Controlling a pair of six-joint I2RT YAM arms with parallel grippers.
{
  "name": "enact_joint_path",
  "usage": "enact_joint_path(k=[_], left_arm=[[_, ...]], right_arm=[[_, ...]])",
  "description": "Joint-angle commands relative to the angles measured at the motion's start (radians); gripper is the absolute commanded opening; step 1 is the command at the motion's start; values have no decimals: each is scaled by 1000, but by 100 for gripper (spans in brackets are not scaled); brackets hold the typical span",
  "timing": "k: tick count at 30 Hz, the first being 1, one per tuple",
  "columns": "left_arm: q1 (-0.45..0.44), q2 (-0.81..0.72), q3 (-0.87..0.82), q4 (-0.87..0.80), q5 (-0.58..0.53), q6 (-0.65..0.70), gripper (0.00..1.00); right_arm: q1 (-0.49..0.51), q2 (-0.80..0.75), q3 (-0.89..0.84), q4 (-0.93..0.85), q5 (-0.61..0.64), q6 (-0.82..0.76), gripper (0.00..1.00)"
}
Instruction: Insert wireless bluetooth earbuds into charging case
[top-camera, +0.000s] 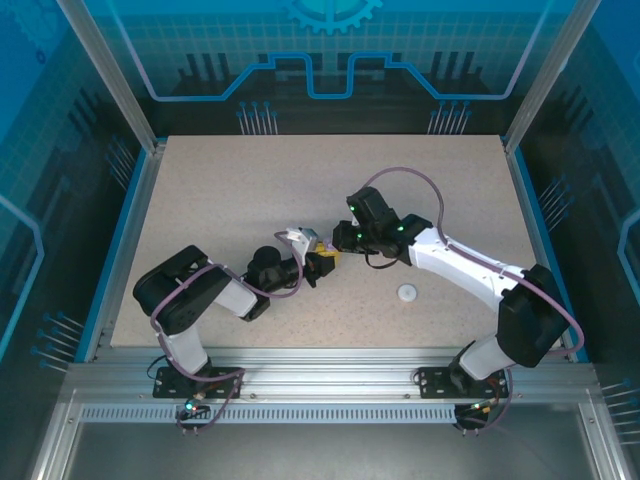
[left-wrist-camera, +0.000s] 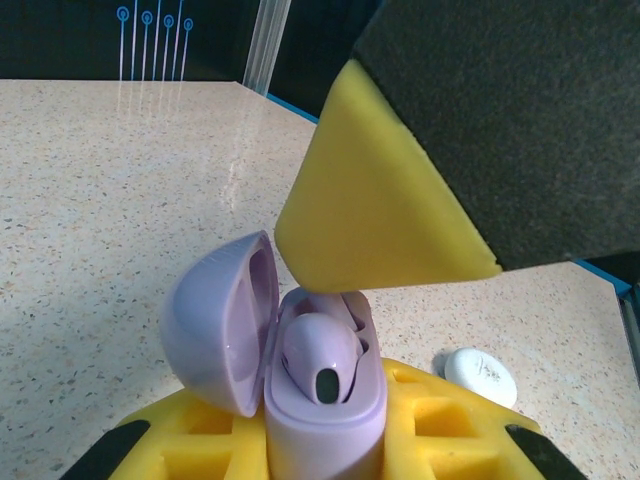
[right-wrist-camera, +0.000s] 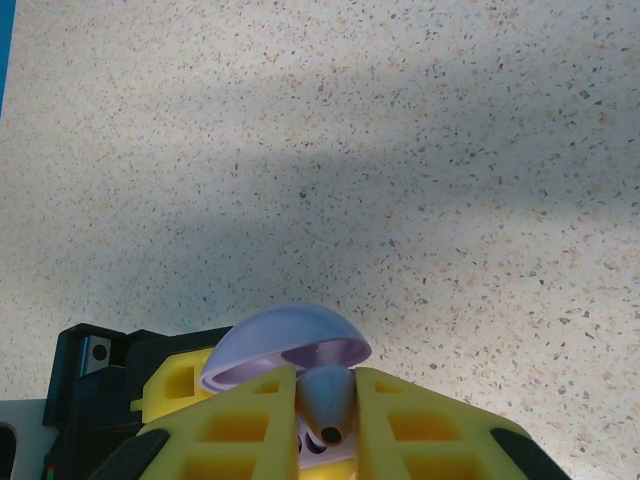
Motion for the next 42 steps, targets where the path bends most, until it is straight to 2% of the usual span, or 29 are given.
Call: enact_joint_path(k=[1, 20, 42], left_arm=[[0, -37, 23, 56, -33, -2, 10], [0, -65, 22, 55, -12, 28, 10], [-2, -109, 15, 43, 23, 64, 10]], right_arm=[[14, -23, -22, -19, -5, -8, 18], [-2, -67, -68, 0, -57, -74, 19], [-25, -43, -49, -7, -129, -116, 21]])
